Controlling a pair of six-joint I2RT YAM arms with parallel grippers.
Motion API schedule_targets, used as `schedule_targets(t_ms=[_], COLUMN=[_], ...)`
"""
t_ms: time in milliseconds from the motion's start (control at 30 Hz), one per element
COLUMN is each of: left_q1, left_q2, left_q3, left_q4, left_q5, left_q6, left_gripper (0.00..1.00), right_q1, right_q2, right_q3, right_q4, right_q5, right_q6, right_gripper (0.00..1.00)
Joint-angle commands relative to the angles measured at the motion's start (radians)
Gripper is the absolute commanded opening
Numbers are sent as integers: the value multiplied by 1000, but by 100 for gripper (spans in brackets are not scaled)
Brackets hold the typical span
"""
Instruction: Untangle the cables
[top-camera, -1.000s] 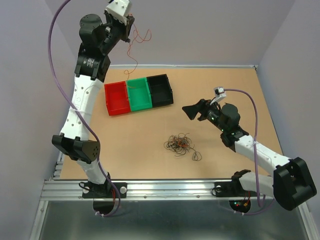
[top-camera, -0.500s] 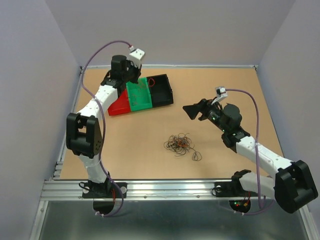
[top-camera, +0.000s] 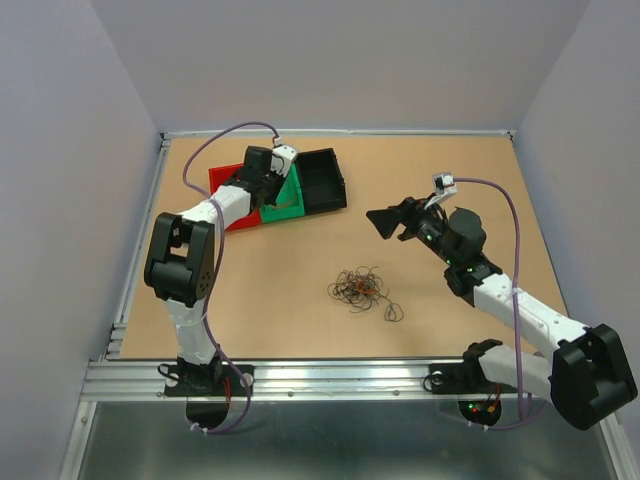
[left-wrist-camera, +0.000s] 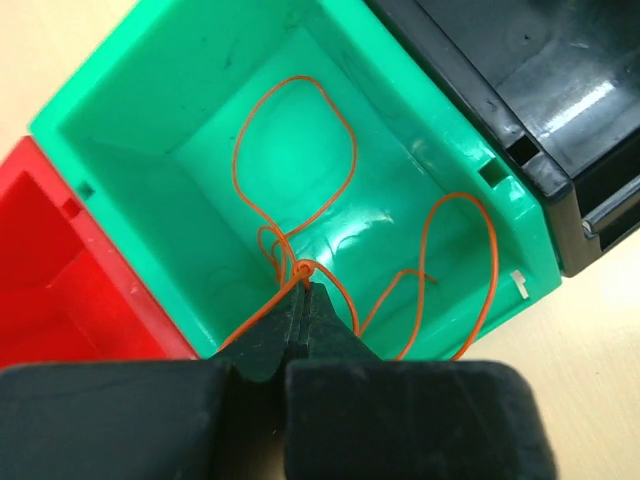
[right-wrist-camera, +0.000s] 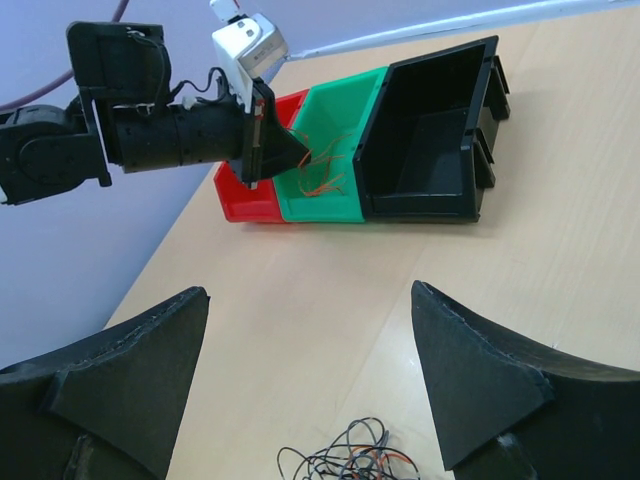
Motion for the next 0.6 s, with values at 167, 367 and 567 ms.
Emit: schedule_targets(t_ms=[167, 367, 567], left_q1=[-5, -22, -33], left_q2=[76, 265, 185], left_q3=[318, 352, 219], left_q4=[-177, -240, -139], left_q5=[-118, -152, -122], left_q6=[-38, -67, -39], left_gripper=[0, 34, 75], right_q1=[5, 3, 3], right_q2=[6, 15, 49], right_q3=[17, 30, 60], right_q4=[5, -22, -60], right_q5=[17, 24, 23], right_q6=[0, 3, 4], right_gripper=[87, 87, 87])
